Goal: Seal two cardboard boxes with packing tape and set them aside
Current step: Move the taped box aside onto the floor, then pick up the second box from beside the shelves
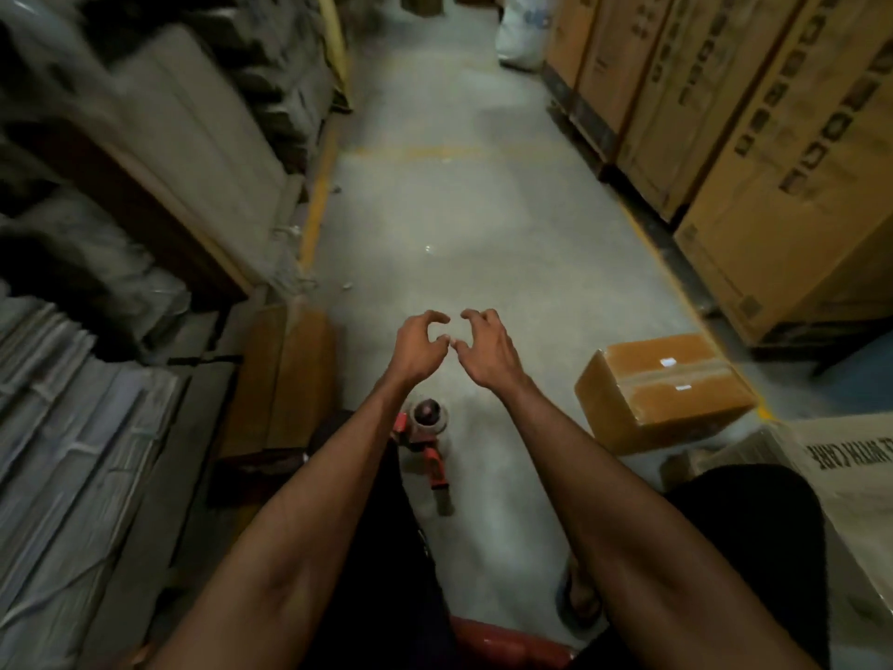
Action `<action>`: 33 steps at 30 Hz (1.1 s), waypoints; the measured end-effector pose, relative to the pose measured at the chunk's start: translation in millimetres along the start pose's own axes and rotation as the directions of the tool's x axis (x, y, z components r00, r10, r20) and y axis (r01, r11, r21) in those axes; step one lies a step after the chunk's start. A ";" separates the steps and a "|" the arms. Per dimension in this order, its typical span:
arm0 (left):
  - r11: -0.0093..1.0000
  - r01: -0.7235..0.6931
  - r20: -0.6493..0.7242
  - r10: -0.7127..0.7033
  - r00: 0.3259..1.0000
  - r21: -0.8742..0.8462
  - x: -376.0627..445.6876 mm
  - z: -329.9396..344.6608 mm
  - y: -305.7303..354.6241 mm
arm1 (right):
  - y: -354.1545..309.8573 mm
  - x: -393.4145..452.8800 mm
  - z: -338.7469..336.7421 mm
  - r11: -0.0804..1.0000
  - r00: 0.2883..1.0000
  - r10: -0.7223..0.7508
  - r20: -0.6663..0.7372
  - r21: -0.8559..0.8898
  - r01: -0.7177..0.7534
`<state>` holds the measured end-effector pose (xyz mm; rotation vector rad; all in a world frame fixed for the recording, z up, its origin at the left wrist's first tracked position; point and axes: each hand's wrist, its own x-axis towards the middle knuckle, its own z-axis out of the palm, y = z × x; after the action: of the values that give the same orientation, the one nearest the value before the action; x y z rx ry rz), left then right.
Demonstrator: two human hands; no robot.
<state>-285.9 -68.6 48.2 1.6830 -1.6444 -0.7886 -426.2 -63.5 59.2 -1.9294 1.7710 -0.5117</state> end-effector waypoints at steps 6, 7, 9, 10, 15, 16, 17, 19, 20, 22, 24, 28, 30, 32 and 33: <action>0.998 0.066 -0.147 -0.067 0.987 -0.012 -9.1 -89.5 -45.5 | -86.6 7.4 38.9 0.992 0.991 -0.125 0.055 -0.013 0.126; 0.997 0.081 -0.175 -0.082 0.981 -0.015 -10.2 -101.4 -56.6 | -99.0 9.3 47.7 0.989 0.987 -0.144 0.067 -0.013 0.145; 0.992 0.116 -0.210 -0.122 0.970 -0.041 -13.6 -121.6 -81.0 | -123.4 11.7 67.9 0.985 0.980 -0.173 0.094 -0.002 0.174; 0.988 0.139 -0.219 -0.149 0.964 -0.061 -15.7 -129.5 -93.6 | -134.5 13.0 79.8 0.983 0.977 -0.186 0.109 0.005 0.186; 0.955 0.261 -0.258 -0.291 0.921 -0.143 -21.9 -153.3 -163.7 | -175.6 22.8 149.9 0.980 0.960 -0.200 0.196 0.048 0.194; 0.948 0.283 -0.267 -0.313 0.912 -0.144 -23.3 -155.9 -178.4 | -180.5 26.5 164.0 0.979 0.955 -0.203 0.216 0.049 0.197; 0.941 0.308 -0.275 -0.337 0.901 -0.143 -25.0 -158.5 -192.6 | -184.8 30.4 177.1 0.980 0.949 -0.201 0.242 0.041 0.197; 0.927 0.345 -0.285 -0.374 0.882 -0.148 -27.2 -161.2 -218.0 | -191.7 39.1 202.1 0.980 0.936 -0.195 0.293 0.022 0.197; 0.919 0.363 -0.285 -0.393 0.874 -0.154 -26.8 -160.9 -230.5 | -193.5 43.8 214.9 0.980 0.928 -0.195 0.317 0.019 0.199; 0.897 0.407 -0.278 -0.441 0.853 -0.173 -24.9 -158.5 -254.6 | -196.7 50.9 239.1 0.981 0.912 -0.186 0.366 0.014 0.194; 0.866 0.460 -0.263 -0.499 0.826 -0.197 -21.2 -154.5 -279.5 | -197.2 58.0 263.4 0.984 0.899 -0.168 0.405 0.009 0.180; 0.811 0.543 -0.233 -0.583 0.778 -0.216 -13.8 -142.1 -325.1 | -194.7 71.9 307.7 0.991 0.864 -0.103 0.493 -0.023 0.131; 0.792 0.571 -0.228 -0.609 0.759 -0.215 -10.4 -135.4 -341.8 | -188.1 78.5 328.0 0.993 0.848 -0.066 0.526 -0.047 0.107; 0.773 0.605 -0.228 -0.635 0.738 -0.192 -8.7 -128.5 -362.1 | -176.1 84.2 346.0 0.990 0.828 -0.016 0.561 -0.107 0.091; 0.757 0.632 -0.227 -0.653 0.723 -0.165 -8.9 -125.2 -372.7 | -170.1 86.5 352.6 0.986 0.811 0.026 0.584 -0.148 0.075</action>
<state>40.2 -53.3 -171.1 2.2252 -0.8026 -0.8659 -79.3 -108.4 -136.7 -1.9366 1.4073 0.2295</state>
